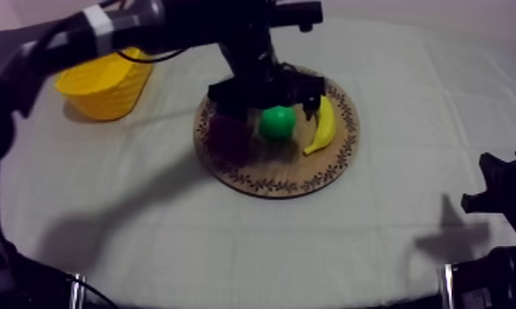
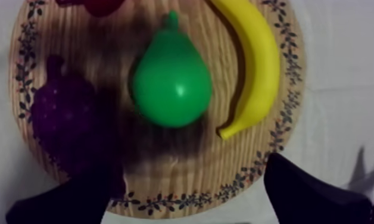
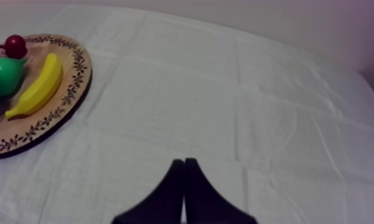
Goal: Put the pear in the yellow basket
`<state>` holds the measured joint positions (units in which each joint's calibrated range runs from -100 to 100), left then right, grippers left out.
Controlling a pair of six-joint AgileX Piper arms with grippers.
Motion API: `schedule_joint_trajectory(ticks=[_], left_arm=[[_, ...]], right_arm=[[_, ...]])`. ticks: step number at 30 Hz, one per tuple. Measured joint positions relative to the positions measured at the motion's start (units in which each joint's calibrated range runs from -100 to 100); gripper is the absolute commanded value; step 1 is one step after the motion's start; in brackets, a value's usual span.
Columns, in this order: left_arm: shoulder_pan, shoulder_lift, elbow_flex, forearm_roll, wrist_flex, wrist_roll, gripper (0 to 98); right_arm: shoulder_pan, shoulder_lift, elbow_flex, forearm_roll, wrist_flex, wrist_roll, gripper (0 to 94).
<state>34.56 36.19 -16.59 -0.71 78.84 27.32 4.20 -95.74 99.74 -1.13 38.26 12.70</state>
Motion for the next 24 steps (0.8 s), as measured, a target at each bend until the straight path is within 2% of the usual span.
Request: schedule_joint_trajectory(ticks=[7,9,12,17,24], left_arm=[[-1.1,12.1,-15.1,-0.27,12.2,0.3,89.4],[-1.6,15.2,-19.4,-0.22,15.8,0.3,85.3],[-2.2,18.8,-24.6,-0.27,19.3,-0.2,74.3],[-2.7,22.4,-29.5,-0.25,20.8,-1.2,57.0],[-2.0,22.8,-31.6,-1.11,21.0,-2.8,51.2]], right_arm=[[0.0,0.0,0.0,0.0,0.0,0.0,0.3],[0.0,0.0,0.0,0.0,0.0,0.0,0.3],[0.0,0.0,0.0,0.0,0.0,0.0,0.3],[0.0,0.0,0.0,0.0,0.0,0.0,0.3],[0.0,0.0,0.0,0.0,0.0,0.0,0.3]])
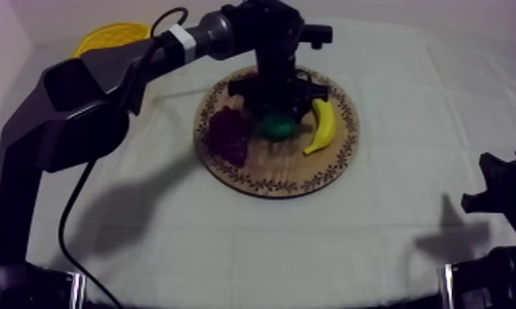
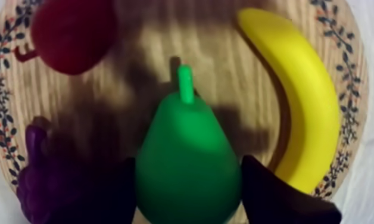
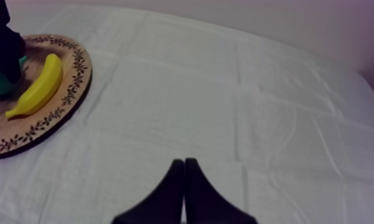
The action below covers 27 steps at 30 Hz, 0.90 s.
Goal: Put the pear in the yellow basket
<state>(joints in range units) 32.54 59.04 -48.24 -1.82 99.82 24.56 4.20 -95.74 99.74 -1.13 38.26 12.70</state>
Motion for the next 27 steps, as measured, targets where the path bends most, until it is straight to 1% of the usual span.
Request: schedule_joint_trajectory(ticks=[6,8,12,15,19,23,27], left_arm=[[0.2,-7.0,3.7,-2.50,0.1,0.1,52.2],[-0.3,-11.1,5.7,-4.00,0.1,0.1,52.8],[-1.9,-20.8,10.5,-6.20,0.1,0.0,53.9],[-4.3,-28.3,14.8,-7.95,0.2,-0.1,54.2],[-8.3,-37.3,21.7,-9.55,0.1,-1.0,54.3],[-12.9,-43.4,28.0,-10.72,-1.4,-2.4,54.7],[-17.8,-44.3,33.2,-11.17,-4.0,-3.5,55.0]], right_arm=[[0.0,0.0,0.0,0.0,0.0,0.0,0.3],[0.0,0.0,0.0,0.0,0.0,0.0,0.3],[0.0,0.0,0.0,0.0,0.0,0.0,0.3],[0.0,0.0,0.0,0.0,0.0,0.0,0.3],[0.0,0.0,0.0,0.0,0.0,0.0,0.3],[0.0,0.0,0.0,0.0,0.0,0.0,0.3],[0.0,0.0,0.0,0.0,0.0,0.0,0.3]])
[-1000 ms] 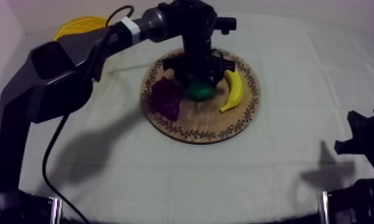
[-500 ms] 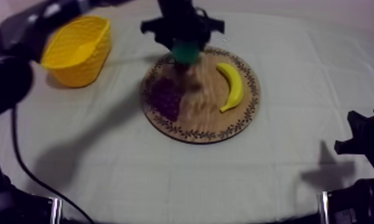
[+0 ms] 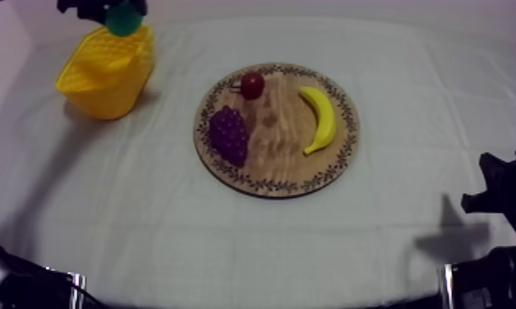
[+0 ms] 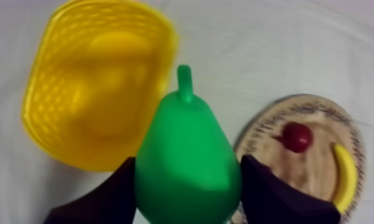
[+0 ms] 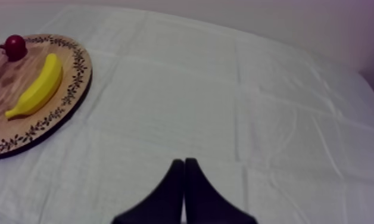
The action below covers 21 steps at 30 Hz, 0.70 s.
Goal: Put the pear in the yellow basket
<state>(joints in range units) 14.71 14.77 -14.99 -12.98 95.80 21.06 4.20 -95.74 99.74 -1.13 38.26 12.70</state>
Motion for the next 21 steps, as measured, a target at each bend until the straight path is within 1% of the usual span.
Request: schedule_joint_trajectory(ticks=[4,9,13,18,21], left_arm=[[-3.9,3.7,3.0,0.00,-2.9,-0.8,55.2],[-7.7,9.6,2.5,0.84,-7.6,-1.8,55.5],[-9.1,14.8,0.4,1.68,-10.0,-2.4,55.8],[-10.0,22.5,-3.0,3.67,-13.2,-3.9,56.7],[-10.2,26.3,-4.6,4.63,-14.6,-4.5,59.9]], right_arm=[[0.0,0.0,0.0,0.0,0.0,0.0,0.3],[0.0,0.0,0.0,0.0,0.0,0.0,0.3],[0.0,0.0,0.0,0.0,0.0,0.0,0.3],[0.0,0.0,0.0,0.0,0.0,0.0,0.3],[0.0,0.0,0.0,0.0,0.0,0.0,0.3]])
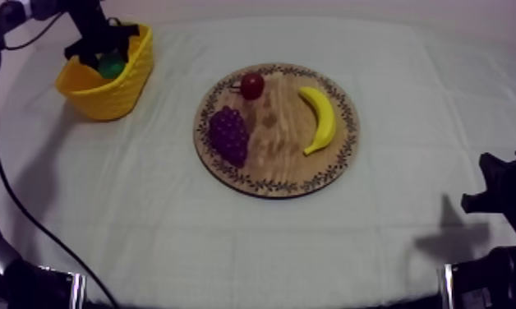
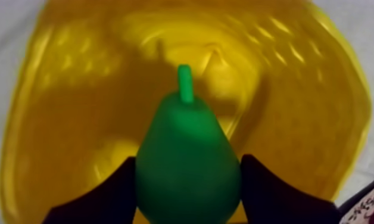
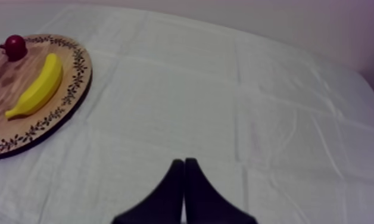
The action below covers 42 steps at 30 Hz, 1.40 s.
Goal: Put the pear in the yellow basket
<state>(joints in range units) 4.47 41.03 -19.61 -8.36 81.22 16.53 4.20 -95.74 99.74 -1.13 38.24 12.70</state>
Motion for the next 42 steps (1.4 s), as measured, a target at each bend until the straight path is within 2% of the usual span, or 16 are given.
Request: schedule_joint_trajectory(ticks=[6,9,11,15,17,20,25,33,38,42], left_arm=[[-0.4,4.3,-1.5,1.45,-1.7,-0.5,74.4],[-0.4,3.6,-0.7,1.94,-3.0,-0.6,74.4],[-0.5,2.1,0.4,1.99,-3.5,-0.6,61.6],[-0.1,-3.3,5.0,1.74,-5.5,-0.8,20.8],[0.3,-7.4,8.4,1.62,-6.9,-1.0,10.3],[1.3,-14.5,13.9,1.38,-9.0,-0.9,3.6],[3.3,-29.2,24.1,0.97,-11.4,-0.6,0.7],[3.4,-57.3,43.4,2.11,-19.7,-3.5,0.1],[1.1,-76.3,58.7,5.16,-28.9,-8.7,0.1],[-1.1,-91.4,72.0,6.43,-36.6,-12.8,0.1]], right_arm=[[0.0,0.0,0.0,0.0,0.0,0.0,0.3],[0.0,0.0,0.0,0.0,0.0,0.0,0.3],[0.0,0.0,0.0,0.0,0.0,0.0,0.3],[0.0,0.0,0.0,0.0,0.0,0.0,0.3],[0.0,0.0,0.0,0.0,0.0,0.0,0.3],[0.0,0.0,0.0,0.0,0.0,0.0,0.3],[0.0,0.0,0.0,0.0,0.0,0.0,0.3],[0.0,0.0,0.0,0.0,0.0,0.0,0.3],[0.0,0.0,0.0,0.0,0.0,0.0,0.3],[0.0,0.0,0.0,0.0,0.0,0.0,0.3]])
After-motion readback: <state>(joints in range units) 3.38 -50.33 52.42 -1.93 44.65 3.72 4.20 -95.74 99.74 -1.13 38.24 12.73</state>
